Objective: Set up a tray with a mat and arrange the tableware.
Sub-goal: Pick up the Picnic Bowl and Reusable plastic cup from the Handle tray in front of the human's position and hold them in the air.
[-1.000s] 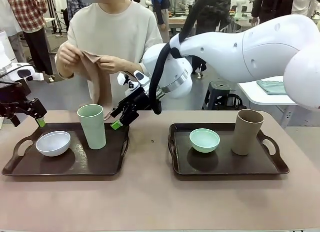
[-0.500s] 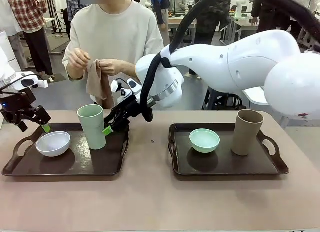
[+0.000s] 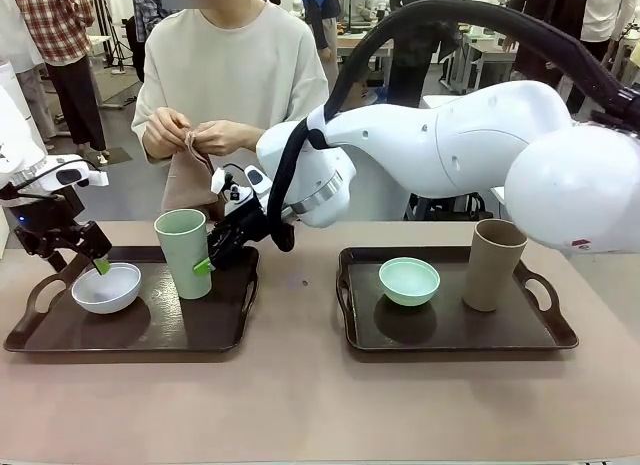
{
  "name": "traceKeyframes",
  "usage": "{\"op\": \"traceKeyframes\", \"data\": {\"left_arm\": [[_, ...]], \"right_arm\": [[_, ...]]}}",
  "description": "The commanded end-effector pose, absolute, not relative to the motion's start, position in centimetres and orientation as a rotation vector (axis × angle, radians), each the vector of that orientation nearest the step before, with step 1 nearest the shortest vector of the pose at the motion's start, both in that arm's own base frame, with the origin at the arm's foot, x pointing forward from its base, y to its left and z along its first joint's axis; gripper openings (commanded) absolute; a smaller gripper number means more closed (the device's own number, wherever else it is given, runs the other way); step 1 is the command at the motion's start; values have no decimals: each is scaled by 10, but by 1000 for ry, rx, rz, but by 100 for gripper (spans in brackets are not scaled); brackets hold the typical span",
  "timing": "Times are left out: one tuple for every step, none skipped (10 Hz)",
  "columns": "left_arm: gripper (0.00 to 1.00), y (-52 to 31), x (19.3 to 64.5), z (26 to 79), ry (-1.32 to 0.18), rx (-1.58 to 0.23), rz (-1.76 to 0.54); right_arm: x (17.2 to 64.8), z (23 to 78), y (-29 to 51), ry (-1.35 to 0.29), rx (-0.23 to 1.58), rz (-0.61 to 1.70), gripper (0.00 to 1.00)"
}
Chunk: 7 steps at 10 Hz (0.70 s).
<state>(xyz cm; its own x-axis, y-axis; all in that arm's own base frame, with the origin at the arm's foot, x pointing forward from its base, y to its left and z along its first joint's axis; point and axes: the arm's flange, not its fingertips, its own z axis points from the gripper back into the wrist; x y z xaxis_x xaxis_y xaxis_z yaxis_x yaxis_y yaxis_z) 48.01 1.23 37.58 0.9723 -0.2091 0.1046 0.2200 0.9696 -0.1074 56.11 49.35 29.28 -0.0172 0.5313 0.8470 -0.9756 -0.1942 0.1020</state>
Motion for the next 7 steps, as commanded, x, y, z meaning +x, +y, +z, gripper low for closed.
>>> {"op": "traceKeyframes", "data": {"left_arm": [[100,8,485,370,-114,-131,-249],[100,6,488,368,-111,-128,-250],[100,4,491,364,-103,-125,-247],[100,3,494,361,-87,-120,-244],[100,1,496,355,-74,-107,-234],[100,2,497,351,-58,-93,-222],[100,5,499,346,-43,-87,-216]], "right_arm": [[563,287,504,-674,957,1530,100],[565,284,509,-665,967,1534,100],[565,282,514,-652,980,1537,100],[567,281,518,-647,987,1540,100],[567,279,519,-641,990,1547,100],[567,278,523,-637,990,1551,100],[568,277,525,-635,987,1556,100]]}}
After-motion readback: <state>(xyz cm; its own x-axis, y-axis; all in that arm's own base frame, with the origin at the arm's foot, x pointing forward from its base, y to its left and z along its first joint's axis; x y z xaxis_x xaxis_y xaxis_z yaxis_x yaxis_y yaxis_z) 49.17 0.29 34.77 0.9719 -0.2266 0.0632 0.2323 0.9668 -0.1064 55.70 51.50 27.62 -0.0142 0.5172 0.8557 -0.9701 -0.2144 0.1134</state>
